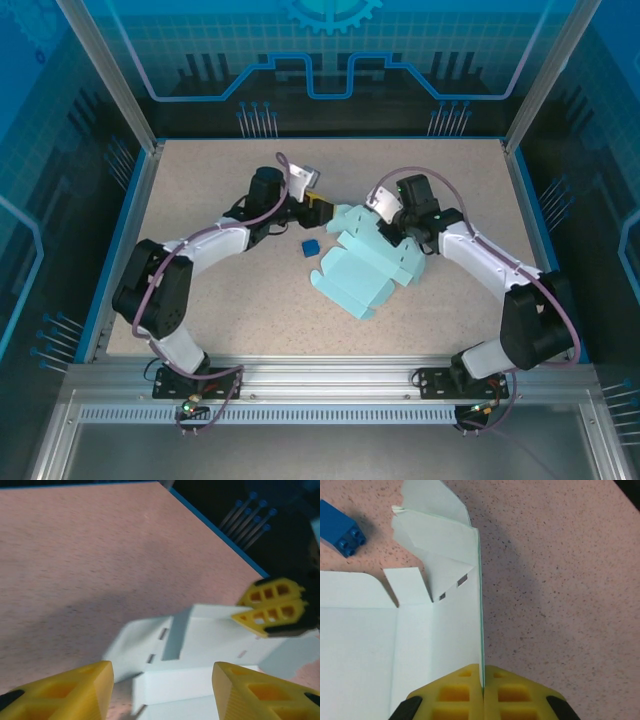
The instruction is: Fold the paper box
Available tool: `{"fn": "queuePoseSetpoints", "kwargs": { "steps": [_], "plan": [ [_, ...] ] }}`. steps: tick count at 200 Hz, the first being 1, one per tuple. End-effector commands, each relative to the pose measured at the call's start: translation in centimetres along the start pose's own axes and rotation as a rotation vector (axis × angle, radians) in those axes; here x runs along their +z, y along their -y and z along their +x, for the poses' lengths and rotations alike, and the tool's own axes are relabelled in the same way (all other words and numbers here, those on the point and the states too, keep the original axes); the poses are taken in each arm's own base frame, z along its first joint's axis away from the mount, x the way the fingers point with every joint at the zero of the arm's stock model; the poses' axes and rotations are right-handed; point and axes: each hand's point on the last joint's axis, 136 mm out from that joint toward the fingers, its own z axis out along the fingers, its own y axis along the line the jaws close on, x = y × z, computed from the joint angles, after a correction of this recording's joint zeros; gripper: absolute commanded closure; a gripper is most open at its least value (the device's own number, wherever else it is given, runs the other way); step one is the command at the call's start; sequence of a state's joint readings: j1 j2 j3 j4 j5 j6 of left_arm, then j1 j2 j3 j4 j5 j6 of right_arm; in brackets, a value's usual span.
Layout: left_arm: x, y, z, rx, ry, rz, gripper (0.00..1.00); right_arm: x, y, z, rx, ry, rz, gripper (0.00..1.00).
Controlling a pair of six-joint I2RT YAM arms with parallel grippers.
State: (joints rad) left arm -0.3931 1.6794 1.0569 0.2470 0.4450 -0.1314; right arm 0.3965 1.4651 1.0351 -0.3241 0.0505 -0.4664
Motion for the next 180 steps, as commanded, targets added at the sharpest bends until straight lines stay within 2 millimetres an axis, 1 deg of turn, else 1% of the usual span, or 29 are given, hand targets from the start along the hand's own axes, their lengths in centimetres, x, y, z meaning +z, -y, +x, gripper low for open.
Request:
{"fn": "queuePoseSetpoints", "kwargs": {
  "steps": [1, 20, 47, 51, 53, 57, 89, 100, 103, 115, 160, 180],
  "plan": [
    [-1.4, -3.5, 1.4, -0.038, -0.054, -0.159, 0.44, 0.7, 0.5, -0.1, -0.151, -0.034, 0.12, 1.0],
    [-1.8, -4.9, 1.4, -0.067, -0.065, -0.19, 0.44, 1.2, 0.5, -0.2, -0.222, -0.038, 0.197, 1.0],
    [-1.4, -6.8, 1.7, -0.117, -0.101, -0.238, 0.44, 1.4, 0.3, -1.1, -0.315, -0.001, 0.3, 1.0],
    [-1.3, -7.1, 1.9, -0.123, -0.108, -0.246, 0.44, 1.3, 0.4, -1.6, -0.328, 0.012, 0.318, 1.0],
    [-1.2, -7.2, 1.8, -0.126, -0.11, -0.249, 0.45, 1.5, 0.2, -1.0, -0.336, 0.002, 0.319, 1.0],
    [-1.1, -7.5, 1.8, -0.129, -0.116, -0.256, 0.44, 1.6, 0.1, -0.9, -0.352, 0.001, 0.332, 1.0],
    [0.7, -9.6, 2.4, -0.135, -0.187, -0.299, 0.46, 1.7, -0.2, -1.5, -0.466, 0.028, 0.423, 1.0],
    [1.3, -10.1, 2.6, -0.13, -0.209, -0.303, 0.47, 1.7, -0.3, -1.4, -0.495, 0.025, 0.443, 1.0],
    [1.5, -10.2, 2.7, -0.13, -0.214, -0.304, 0.47, 1.5, -0.2, -1.8, -0.495, 0.044, 0.458, 1.0],
    [2.3, -10.9, 3.1, -0.128, -0.247, -0.306, 0.48, 1.3, -0.1, -1.9, -0.51, 0.059, 0.48, 1.0],
    [4.3, -11.6, 4.5, -0.139, -0.322, -0.259, 0.52, 1.2, 0.0, -1.8, -0.528, 0.075, 0.493, 1.0],
    [5.0, -11.5, 4.9, -0.146, -0.347, -0.231, 0.54, 1.2, -0.1, -1.8, -0.54, 0.082, 0.494, 1.0]
  ]
}}
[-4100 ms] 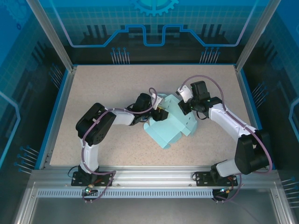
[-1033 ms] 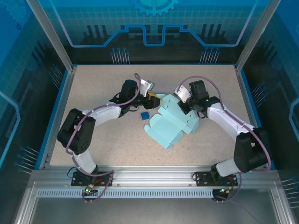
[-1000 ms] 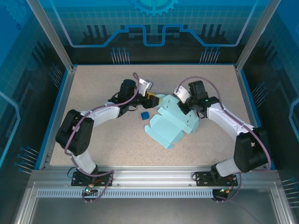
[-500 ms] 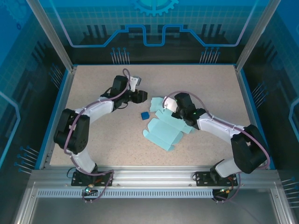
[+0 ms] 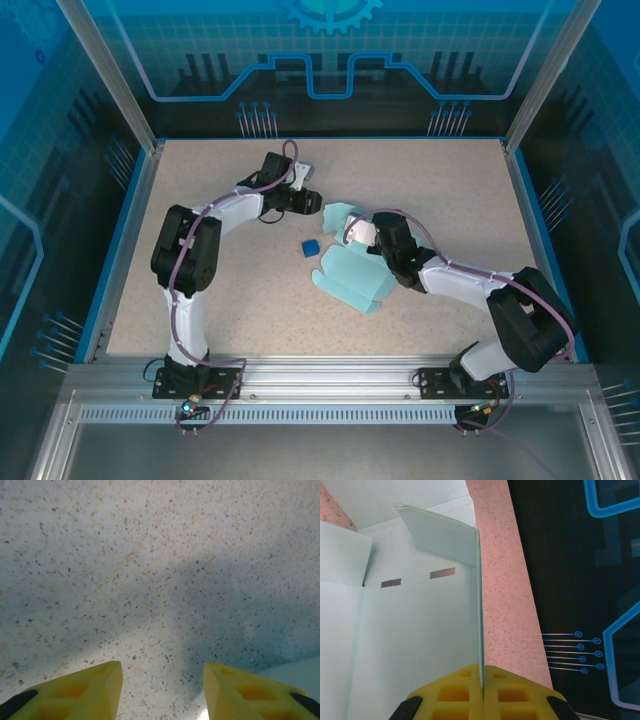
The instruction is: Fold the paper box
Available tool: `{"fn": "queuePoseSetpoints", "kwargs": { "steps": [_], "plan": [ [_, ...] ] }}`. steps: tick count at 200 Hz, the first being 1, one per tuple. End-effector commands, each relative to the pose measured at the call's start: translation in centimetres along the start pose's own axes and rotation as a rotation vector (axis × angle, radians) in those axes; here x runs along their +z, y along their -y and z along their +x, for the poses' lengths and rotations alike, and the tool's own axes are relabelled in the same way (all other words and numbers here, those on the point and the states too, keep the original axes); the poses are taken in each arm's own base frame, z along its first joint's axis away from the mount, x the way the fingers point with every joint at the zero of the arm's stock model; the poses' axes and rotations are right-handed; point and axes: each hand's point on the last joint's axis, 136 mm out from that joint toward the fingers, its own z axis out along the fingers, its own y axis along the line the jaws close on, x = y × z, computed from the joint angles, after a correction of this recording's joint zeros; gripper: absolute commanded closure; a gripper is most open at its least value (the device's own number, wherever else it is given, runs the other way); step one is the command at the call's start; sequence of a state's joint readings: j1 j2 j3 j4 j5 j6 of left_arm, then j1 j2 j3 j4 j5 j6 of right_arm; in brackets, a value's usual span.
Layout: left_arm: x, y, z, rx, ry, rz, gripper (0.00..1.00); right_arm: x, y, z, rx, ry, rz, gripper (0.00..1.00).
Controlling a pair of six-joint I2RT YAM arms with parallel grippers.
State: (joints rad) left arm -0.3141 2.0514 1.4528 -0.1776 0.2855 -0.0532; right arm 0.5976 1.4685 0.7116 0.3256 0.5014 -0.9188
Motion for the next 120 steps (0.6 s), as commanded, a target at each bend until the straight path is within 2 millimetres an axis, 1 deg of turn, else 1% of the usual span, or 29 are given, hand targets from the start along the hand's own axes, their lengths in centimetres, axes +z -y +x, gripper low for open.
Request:
{"fn": "queuePoseSetpoints", "kwargs": {
  "steps": [1, 23, 55, 120],
  "plan": [
    [0.6, 0.2, 0.4, 0.009, -0.056, 0.043, 0.54, -0.2, 0.9, -0.6, -0.021, 0.026, 0.053, 1.0],
    [1.1, 1.0, 0.8, 0.013, -0.074, 0.104, 0.55, -0.1, 0.8, -0.3, -0.046, 0.021, 0.068, 1.0],
    [1.4, 2.9, 1.2, 0.039, -0.079, 0.2, 0.55, -0.3, 0.9, -0.3, -0.063, 0.038, 0.087, 1.0],
    [1.0, 6.4, 3.6, 0.099, -0.085, 0.323, 0.52, -0.7, 0.8, -0.2, -0.085, 0.044, 0.113, 1.0]
  ]
}}
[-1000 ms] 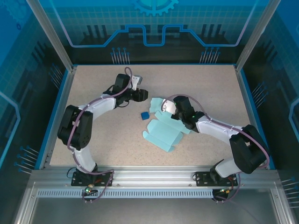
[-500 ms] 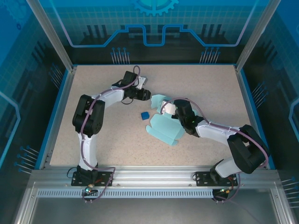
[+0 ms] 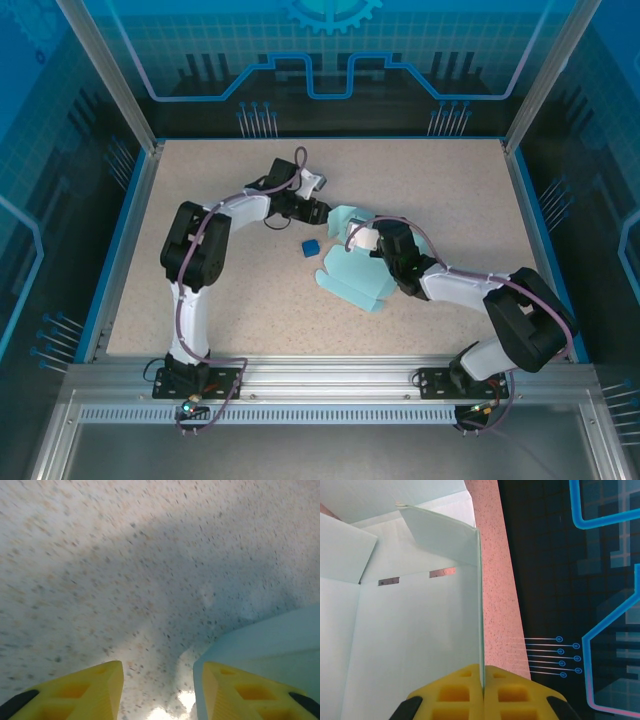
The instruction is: Fold the paper box
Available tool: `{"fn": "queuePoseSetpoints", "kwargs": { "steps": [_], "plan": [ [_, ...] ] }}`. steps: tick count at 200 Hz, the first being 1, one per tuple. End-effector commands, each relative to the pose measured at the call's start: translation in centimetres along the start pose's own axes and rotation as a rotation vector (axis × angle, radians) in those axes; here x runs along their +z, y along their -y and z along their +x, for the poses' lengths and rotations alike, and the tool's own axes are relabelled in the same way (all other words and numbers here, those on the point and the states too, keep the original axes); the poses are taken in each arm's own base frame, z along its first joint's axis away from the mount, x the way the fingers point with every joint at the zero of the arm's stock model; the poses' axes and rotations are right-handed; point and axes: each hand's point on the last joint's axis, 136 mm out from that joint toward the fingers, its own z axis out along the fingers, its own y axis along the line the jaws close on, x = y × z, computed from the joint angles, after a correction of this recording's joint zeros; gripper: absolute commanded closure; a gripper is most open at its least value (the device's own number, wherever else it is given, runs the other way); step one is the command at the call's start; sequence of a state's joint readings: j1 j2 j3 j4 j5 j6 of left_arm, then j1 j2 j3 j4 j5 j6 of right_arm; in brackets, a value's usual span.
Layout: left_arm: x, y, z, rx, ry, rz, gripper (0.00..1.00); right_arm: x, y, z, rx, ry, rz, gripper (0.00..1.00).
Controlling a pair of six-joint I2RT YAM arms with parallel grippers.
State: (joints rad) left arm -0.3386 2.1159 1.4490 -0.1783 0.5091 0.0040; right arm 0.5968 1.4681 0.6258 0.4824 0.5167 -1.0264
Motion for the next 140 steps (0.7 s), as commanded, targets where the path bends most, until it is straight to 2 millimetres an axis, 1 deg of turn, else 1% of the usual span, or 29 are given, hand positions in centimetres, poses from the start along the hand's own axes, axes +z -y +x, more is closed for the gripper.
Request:
{"fn": "queuePoseSetpoints", "kwargs": {
  "steps": [1, 33, 83, 114, 140],
  "plan": [
    [-0.4, 2.9, 0.3, 0.064, 0.007, 0.092, 0.52, -0.5, 1.1, -0.7, -0.006, 0.023, 0.05, 1.0],
    [-0.5, 4.3, 0.9, 0.11, 0.003, 0.124, 0.5, -0.4, 0.9, -0.5, -0.002, 0.014, 0.043, 1.0],
    [-1.0, 5.8, 1.4, 0.154, 0.001, 0.156, 0.47, -0.5, 0.6, -0.4, 0.002, 0.011, 0.032, 1.0],
    [-0.8, 6.6, 1.9, 0.191, -0.01, 0.182, 0.45, -0.5, 0.4, -0.5, 0.015, 0.021, 0.01, 1.0],
    [-0.6, 7.2, 1.8, 0.213, -0.005, 0.203, 0.43, -0.4, 0.2, -0.5, 0.027, 0.026, 0.001, 1.0]
  ]
}}
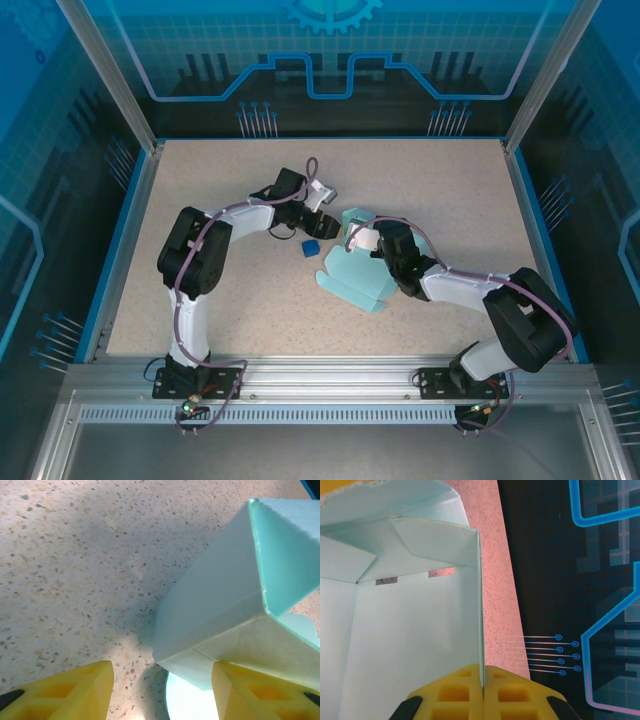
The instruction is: Fold the paper box
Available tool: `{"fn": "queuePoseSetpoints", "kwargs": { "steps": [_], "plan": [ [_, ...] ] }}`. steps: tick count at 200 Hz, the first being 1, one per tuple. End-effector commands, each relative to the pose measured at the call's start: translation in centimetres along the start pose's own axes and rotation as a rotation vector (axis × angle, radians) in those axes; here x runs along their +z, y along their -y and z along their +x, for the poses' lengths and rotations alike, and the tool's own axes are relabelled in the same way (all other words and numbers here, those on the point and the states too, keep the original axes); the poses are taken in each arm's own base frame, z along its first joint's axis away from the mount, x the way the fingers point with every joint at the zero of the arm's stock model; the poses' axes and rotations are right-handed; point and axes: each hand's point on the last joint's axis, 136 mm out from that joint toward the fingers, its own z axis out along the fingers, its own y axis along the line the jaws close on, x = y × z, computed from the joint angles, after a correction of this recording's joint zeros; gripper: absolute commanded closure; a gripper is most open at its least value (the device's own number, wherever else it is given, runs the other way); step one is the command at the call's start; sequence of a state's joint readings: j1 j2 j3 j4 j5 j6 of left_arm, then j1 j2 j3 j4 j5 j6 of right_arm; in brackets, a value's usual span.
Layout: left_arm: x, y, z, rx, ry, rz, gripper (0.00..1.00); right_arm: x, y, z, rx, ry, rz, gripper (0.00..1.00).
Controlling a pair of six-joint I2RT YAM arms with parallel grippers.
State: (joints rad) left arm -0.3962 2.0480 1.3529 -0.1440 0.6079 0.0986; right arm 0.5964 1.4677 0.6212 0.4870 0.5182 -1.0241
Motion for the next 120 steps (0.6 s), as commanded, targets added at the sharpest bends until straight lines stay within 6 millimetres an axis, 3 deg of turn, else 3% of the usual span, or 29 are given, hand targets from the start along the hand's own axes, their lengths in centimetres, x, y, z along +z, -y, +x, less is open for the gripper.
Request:
{"fn": "queuePoseSetpoints", "kwargs": {
  "steps": [1, 120],
  "plan": [
    [-0.3, 2.4, -0.7, 0.082, 0.023, 0.069, 0.43, -0.4, 0.3, -0.6, 0.025, 0.028, 0.0, 1.0],
    [0.6, 3.7, -0.1, 0.168, 0.026, 0.131, 0.38, -0.3, 0.1, -0.1, 0.038, 0.048, -0.022, 1.0]
  ]
}}
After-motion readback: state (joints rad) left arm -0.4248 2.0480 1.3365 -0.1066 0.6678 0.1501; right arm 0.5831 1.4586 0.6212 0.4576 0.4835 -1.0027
